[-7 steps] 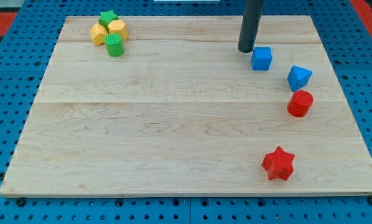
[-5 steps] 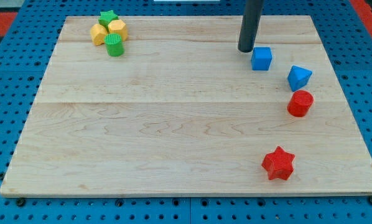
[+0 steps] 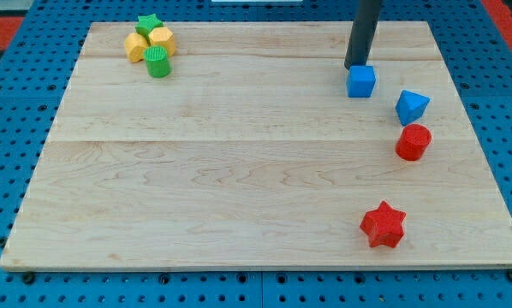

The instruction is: Push the blue blocks above the red circle

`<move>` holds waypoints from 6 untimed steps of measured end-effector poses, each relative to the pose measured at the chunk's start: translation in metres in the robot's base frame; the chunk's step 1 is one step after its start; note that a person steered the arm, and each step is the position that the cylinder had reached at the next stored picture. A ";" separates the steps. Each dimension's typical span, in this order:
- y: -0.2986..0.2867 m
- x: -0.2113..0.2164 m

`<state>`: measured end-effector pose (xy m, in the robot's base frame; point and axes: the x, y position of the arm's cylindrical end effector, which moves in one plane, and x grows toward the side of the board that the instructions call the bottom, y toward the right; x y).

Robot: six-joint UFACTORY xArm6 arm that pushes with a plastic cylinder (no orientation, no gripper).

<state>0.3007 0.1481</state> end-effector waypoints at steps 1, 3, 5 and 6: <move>0.021 -0.001; 0.074 0.071; 0.088 0.107; 0.091 0.139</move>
<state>0.4399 0.2389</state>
